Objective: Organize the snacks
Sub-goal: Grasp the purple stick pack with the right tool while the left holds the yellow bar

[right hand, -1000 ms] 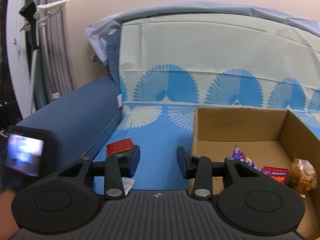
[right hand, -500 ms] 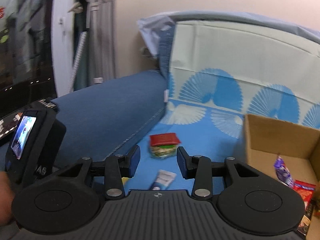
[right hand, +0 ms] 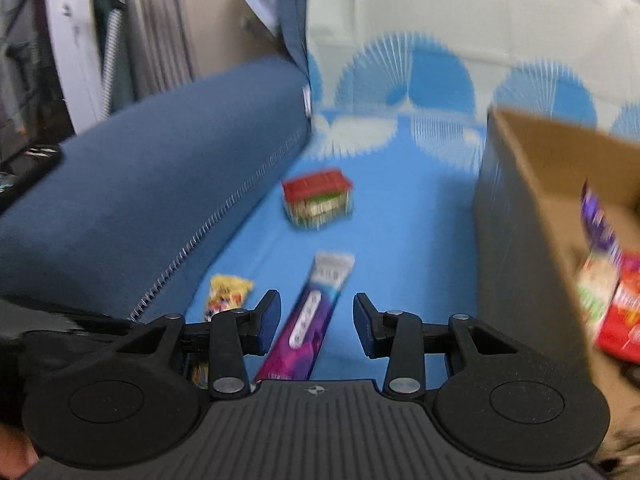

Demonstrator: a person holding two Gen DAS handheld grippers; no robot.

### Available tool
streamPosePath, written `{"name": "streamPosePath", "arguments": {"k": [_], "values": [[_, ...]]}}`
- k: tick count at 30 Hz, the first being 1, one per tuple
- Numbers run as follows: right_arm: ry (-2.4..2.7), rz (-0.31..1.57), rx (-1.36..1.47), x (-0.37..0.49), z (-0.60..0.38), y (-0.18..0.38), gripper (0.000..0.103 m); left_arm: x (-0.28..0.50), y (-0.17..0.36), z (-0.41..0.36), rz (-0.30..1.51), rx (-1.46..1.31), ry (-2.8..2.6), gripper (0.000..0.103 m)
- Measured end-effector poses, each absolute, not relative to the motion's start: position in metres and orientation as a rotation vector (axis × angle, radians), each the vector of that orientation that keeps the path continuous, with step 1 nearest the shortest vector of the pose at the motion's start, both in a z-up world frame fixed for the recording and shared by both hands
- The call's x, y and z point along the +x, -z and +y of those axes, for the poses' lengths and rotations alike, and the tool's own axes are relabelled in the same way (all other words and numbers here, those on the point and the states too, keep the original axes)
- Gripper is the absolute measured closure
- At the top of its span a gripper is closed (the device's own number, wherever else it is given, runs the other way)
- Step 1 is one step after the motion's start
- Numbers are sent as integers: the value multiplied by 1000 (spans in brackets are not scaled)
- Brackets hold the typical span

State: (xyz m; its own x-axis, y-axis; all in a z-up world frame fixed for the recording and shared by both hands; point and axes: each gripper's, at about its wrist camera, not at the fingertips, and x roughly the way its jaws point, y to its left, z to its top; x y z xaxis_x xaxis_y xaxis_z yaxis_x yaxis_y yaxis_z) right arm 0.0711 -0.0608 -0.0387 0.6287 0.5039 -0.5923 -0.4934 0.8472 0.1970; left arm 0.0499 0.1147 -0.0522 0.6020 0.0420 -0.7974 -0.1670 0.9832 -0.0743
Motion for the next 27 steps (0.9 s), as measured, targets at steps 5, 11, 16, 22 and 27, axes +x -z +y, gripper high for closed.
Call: {"name": "streamPosePath", "arguments": {"k": [5,11,16,22,27], "values": [[-550,786,14,86,-44,62,61,51,55,115,926,-139,-94,89],[-538,824,-21,96,-33,77,53,50,56,115,932,-139,-78,88],[-576,787,-110,85,-28,70,89,49,55,116,931,-148,-69,88],[-573,771,-161,69,-29,64,103,47,53,118,930,-167,-48,88],[-548,759,-87,70,-32,57,90,45,51,120,928,-172,-33,90]]}}
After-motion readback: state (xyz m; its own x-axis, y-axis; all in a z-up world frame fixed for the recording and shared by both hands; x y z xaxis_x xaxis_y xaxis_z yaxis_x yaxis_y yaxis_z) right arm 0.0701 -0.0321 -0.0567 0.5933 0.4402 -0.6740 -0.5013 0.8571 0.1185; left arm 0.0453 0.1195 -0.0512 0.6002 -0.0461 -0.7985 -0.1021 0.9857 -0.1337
